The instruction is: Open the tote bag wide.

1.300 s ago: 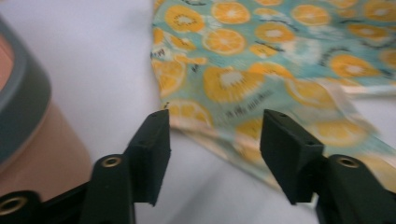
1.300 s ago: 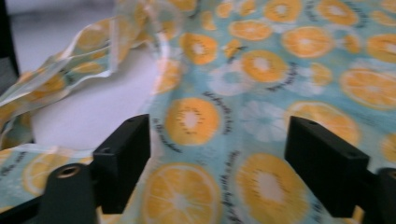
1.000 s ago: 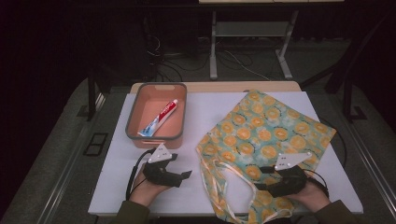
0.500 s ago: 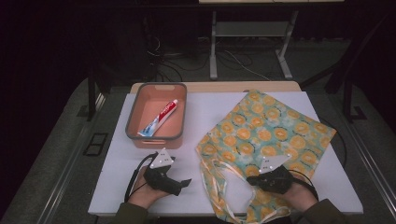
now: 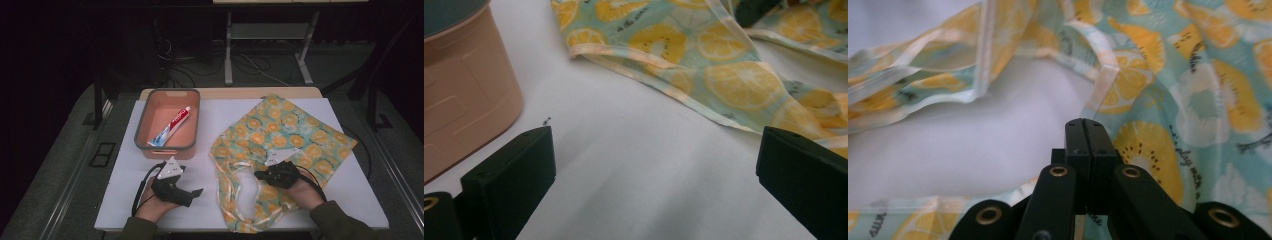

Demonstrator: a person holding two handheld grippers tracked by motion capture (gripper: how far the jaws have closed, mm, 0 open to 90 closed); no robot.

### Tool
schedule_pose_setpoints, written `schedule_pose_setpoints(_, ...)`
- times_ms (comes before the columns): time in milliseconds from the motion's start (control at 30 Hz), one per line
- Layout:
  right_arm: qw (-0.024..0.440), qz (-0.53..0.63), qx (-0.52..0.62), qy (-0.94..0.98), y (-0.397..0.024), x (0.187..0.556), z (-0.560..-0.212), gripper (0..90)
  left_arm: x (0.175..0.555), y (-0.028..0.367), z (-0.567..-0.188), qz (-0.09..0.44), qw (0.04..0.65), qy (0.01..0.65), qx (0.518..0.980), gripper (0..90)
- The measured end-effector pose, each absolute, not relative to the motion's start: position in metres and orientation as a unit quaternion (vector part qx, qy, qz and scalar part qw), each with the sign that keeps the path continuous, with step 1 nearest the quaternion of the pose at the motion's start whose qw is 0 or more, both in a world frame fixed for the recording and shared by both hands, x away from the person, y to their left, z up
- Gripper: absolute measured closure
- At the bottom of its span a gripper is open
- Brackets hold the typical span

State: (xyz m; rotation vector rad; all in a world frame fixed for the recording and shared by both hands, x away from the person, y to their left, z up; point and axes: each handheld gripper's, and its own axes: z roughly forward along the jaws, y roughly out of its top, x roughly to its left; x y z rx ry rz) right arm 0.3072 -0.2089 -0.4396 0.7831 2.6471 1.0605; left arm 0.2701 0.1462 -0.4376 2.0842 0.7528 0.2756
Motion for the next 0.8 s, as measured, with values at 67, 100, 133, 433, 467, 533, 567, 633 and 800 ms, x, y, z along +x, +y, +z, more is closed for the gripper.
schedule_pose_setpoints(67, 0.098, 0.361, 0.274, 0.886, -0.207, 0.317, -0.439, 90.0, 0.27, 0.146, -0.437, 0.112, 0.439, 0.303, 0.838, 1.3)
schedule_pose_setpoints(100, 0.102, 0.362, 0.279, 0.883, -0.206, 0.322, -0.439, 90.0, 0.271, 0.146, -0.438, 0.112, 0.439, 0.303, 0.838, 1.4)
schedule_pose_setpoints(133, 0.103, 0.363, 0.283, 0.882, -0.205, 0.326, -0.439, 90.0, 0.271, 0.146, -0.438, 0.112, 0.439, 0.303, 0.839, 1.4)
schedule_pose_setpoints(433, 0.079, 0.403, 0.262, 0.873, -0.212, 0.313, -0.418, 52.1, 0.271, 0.146, -0.438, 0.111, 0.438, 0.303, 0.839, 1.8)
schedule_pose_setpoints(467, 0.079, 0.407, 0.254, 0.874, -0.212, 0.307, -0.414, 48.4, 0.271, 0.146, -0.438, 0.111, 0.438, 0.303, 0.839, 1.8)
schedule_pose_setpoints(533, 0.07, 0.413, 0.24, 0.876, -0.211, 0.295, -0.408, 44.1, 0.271, 0.146, -0.438, 0.11, 0.438, 0.303, 0.839, 1.8)
schedule_pose_setpoints(567, 0.064, 0.417, 0.235, 0.876, -0.21, 0.29, -0.406, 42.5, 0.271, 0.146, -0.438, 0.109, 0.439, 0.302, 0.839, 1.8)
schedule_pose_setpoints(633, 0.047, 0.423, 0.224, 0.877, -0.206, 0.28, -0.403, 40.0, 0.271, 0.146, -0.438, 0.109, 0.439, 0.301, 0.839, 1.7)
schedule_pose_setpoints(800, 0.009, 0.428, 0.192, 0.883, -0.191, 0.259, -0.406, 38.4, 0.273, 0.146, -0.44, 0.107, 0.439, 0.306, 0.838, 1.4)
